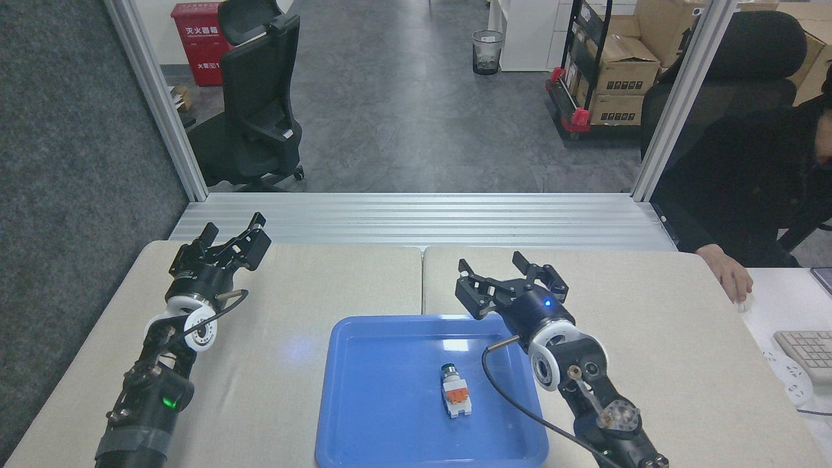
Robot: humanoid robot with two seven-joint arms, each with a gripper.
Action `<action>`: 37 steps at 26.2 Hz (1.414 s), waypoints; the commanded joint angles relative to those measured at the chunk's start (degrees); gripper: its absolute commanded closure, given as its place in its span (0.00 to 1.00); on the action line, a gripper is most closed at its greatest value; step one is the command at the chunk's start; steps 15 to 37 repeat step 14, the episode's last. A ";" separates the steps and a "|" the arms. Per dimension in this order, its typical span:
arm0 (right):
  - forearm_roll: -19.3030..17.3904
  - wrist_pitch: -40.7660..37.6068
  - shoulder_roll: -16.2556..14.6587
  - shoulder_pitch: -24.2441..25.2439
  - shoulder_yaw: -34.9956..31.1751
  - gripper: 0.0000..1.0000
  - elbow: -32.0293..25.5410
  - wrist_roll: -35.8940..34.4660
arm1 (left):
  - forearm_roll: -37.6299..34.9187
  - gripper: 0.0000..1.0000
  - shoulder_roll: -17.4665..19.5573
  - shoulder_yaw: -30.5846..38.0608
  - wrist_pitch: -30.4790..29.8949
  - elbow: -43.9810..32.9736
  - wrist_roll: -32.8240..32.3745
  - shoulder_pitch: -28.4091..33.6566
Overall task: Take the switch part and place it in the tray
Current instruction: 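Lower the part into the tray, open the right gripper, raise it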
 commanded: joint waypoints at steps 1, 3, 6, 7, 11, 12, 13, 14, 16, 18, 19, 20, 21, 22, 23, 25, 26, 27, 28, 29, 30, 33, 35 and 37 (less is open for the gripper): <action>-5.00 -5.17 -13.94 -4.83 -14.92 0.00 11.01 -4.18 | 0.00 0.00 0.00 -1.32 -0.03 0.00 -0.01 0.00; -5.00 -5.17 -17.71 -4.83 -14.84 0.00 14.69 -8.12 | 0.00 0.00 0.00 -1.32 -0.03 0.00 -0.01 0.00; -4.91 -5.17 -18.96 -4.74 -14.14 0.00 17.95 -13.75 | 0.00 0.00 0.00 -1.32 -0.03 0.00 -0.01 0.00; -4.91 -5.17 -18.96 -4.66 -14.22 0.00 18.66 -14.29 | 0.00 0.00 0.00 -1.32 -0.03 0.00 -0.01 0.00; -5.35 -5.26 -18.26 -3.87 -14.40 0.00 19.10 -14.82 | 0.00 0.00 0.00 -1.32 -0.03 0.00 -0.01 0.00; -5.61 -5.26 -18.26 -3.60 -14.40 0.00 19.02 -14.91 | 0.00 0.00 0.00 -1.32 -0.03 0.00 -0.01 0.00; -5.79 -5.26 -18.26 -3.25 -14.48 0.00 19.01 -14.91 | 0.00 0.00 0.00 -1.32 -0.03 0.00 -0.01 0.00; -5.88 -5.26 -18.35 -2.73 -14.57 0.00 19.01 -14.91 | 0.00 0.00 0.00 -1.32 -0.03 0.00 -0.01 0.00; -5.88 -5.26 -18.35 -2.73 -14.57 0.00 19.01 -14.91 | 0.00 0.00 0.00 -1.32 -0.03 0.00 -0.01 0.00; -5.88 -5.26 -18.35 -2.73 -14.57 0.00 19.01 -14.91 | 0.00 0.00 0.00 -1.32 -0.03 0.00 -0.01 0.00; -5.88 -5.26 -18.35 -2.73 -14.57 0.00 19.01 -14.91 | 0.00 0.00 0.00 -1.32 -0.03 0.00 -0.01 0.00; -5.88 -5.26 -18.35 -2.73 -14.57 0.00 19.01 -14.91 | 0.00 0.00 0.00 -1.32 -0.03 0.00 -0.01 0.00; -5.88 -5.26 -18.35 -2.73 -14.57 0.00 19.01 -14.91 | 0.00 0.00 0.00 -1.32 -0.03 0.00 -0.01 0.00; -5.88 -5.26 -18.35 -2.73 -14.57 0.00 19.01 -14.91 | 0.00 0.00 0.00 -1.32 -0.03 0.00 -0.01 0.00; -5.88 -5.26 -18.35 -2.73 -14.57 0.00 19.01 -14.91 | 0.00 0.00 0.00 -1.32 -0.03 0.00 -0.01 0.00; -5.88 -5.26 -18.35 -2.73 -14.57 0.00 19.01 -14.91 | 0.00 0.00 0.00 -1.32 -0.03 0.00 -0.01 0.00; -5.88 -5.26 -18.35 -2.73 -14.57 0.00 19.01 -14.91 | 0.00 0.00 0.00 -1.32 -0.03 0.00 -0.01 0.00; -5.88 -5.26 -18.35 -2.73 -14.57 0.00 19.01 -14.91 | 0.00 0.00 0.00 -1.32 -0.03 0.00 -0.01 0.00; -5.88 -5.26 -18.35 -2.73 -14.57 0.00 19.01 -14.91 | 0.00 0.00 0.00 -1.32 -0.03 0.00 -0.01 0.00; -5.88 -5.26 -18.35 -2.73 -14.57 0.00 19.01 -14.91 | 0.00 0.00 0.00 -1.32 -0.03 0.00 -0.01 0.00; -5.88 -5.26 -18.35 -2.73 -14.57 0.00 19.01 -14.91 | 0.00 0.00 0.00 -1.32 -0.03 0.00 -0.01 0.00; -5.88 -5.26 -18.35 -2.73 -14.57 0.00 19.01 -14.91 | 0.00 0.00 0.00 -1.32 -0.03 0.00 -0.01 0.00; -5.88 -5.26 -18.35 -2.73 -14.57 0.00 19.01 -14.91 | 0.00 0.00 0.00 -1.32 -0.03 0.00 -0.01 0.00; -5.88 -5.26 -18.35 -2.73 -14.57 0.00 19.01 -14.91 | 0.00 0.00 0.00 -1.32 -0.03 0.00 -0.01 0.00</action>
